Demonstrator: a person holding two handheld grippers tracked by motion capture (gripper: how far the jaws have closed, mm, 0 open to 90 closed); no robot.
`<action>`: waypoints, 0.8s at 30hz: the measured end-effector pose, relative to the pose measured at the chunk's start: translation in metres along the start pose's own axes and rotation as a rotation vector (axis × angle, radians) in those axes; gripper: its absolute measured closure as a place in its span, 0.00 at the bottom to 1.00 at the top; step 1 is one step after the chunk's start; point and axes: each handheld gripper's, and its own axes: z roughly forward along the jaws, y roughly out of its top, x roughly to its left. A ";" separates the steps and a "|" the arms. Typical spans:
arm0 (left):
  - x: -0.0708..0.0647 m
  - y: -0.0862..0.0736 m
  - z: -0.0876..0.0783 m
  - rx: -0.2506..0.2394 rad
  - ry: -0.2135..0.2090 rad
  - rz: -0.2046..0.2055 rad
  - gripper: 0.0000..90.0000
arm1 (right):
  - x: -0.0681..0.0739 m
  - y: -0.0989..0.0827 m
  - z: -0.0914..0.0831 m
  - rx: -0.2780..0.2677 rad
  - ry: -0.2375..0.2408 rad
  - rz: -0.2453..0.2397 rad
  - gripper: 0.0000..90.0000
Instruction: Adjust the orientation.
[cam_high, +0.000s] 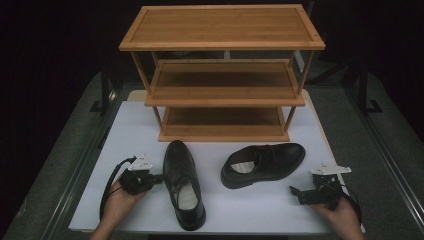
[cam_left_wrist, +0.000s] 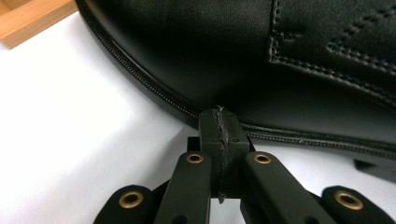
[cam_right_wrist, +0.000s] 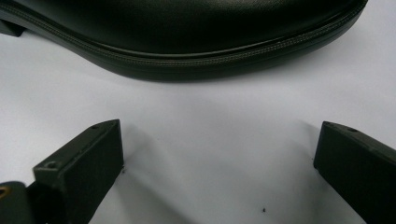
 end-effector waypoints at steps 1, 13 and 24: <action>0.000 0.000 0.000 0.000 0.000 0.000 1.00 | 0.000 0.000 0.000 0.000 0.000 0.000 0.01; 0.001 0.017 0.012 -0.003 -0.024 0.015 1.00 | 0.000 0.000 0.000 -0.002 0.000 0.000 0.01; -0.003 0.030 0.020 -0.010 -0.029 0.032 1.00 | 0.000 0.000 0.000 -0.002 -0.001 -0.001 0.01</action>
